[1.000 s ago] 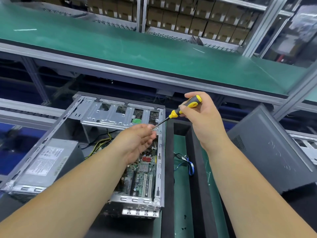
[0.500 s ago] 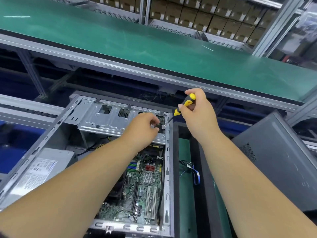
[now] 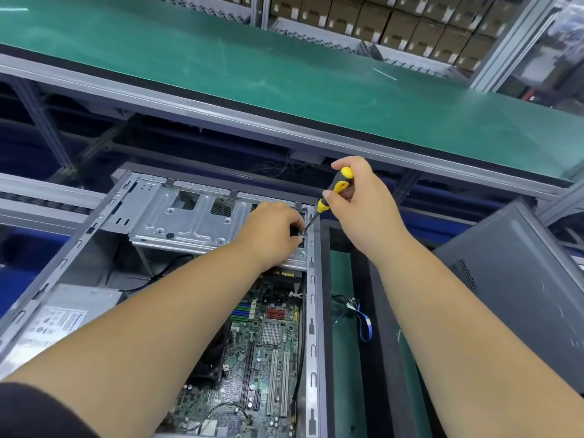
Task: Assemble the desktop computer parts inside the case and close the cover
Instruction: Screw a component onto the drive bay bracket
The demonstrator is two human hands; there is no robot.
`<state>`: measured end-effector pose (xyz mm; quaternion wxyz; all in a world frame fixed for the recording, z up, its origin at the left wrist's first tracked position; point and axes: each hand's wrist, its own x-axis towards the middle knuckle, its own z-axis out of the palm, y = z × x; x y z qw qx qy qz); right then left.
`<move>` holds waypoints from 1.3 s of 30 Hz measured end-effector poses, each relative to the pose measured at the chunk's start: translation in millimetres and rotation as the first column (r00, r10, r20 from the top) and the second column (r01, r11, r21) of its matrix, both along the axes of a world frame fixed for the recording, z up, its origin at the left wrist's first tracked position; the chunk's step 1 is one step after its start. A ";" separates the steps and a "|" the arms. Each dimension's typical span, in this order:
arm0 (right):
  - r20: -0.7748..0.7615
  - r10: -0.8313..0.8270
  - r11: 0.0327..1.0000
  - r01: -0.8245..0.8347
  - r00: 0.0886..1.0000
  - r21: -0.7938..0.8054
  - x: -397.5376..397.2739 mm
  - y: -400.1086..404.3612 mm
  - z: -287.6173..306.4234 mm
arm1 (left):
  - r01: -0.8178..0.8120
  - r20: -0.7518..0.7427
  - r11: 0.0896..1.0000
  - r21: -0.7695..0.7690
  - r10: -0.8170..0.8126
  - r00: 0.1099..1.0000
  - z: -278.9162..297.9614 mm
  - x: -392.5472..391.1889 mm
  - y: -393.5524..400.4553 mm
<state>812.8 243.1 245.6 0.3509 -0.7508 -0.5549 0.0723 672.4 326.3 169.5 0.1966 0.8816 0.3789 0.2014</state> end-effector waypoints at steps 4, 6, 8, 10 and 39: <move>0.053 0.033 0.999 -0.031 0.998 -0.028 -1.4 3.1 4.5 | 0.011 0.049 1.000 -0.014 -0.011 0.999 -5.4 -0.6 0.4; 0.079 0.048 0.998 -0.045 0.996 -0.040 -2.5 5.4 6.3 | 0.005 0.058 1.000 0.001 -0.005 0.998 -7.4 -0.5 -0.1; 0.098 0.062 0.997 -0.057 0.993 -0.049 -3.4 7.4 8.0 | -0.001 0.061 1.000 0.007 0.000 0.998 -8.0 -0.5 -0.6; 0.102 0.072 0.996 -0.067 0.992 -0.052 -4.4 8.7 9.6 | 0.001 0.076 1.000 -0.007 0.000 0.997 -8.5 -0.5 -0.2; 0.222 0.032 0.999 -0.024 0.974 -0.040 -5.4 24.5 8.4 | 0.004 0.079 1.000 -0.005 -0.003 0.997 -12.6 -2.4 0.3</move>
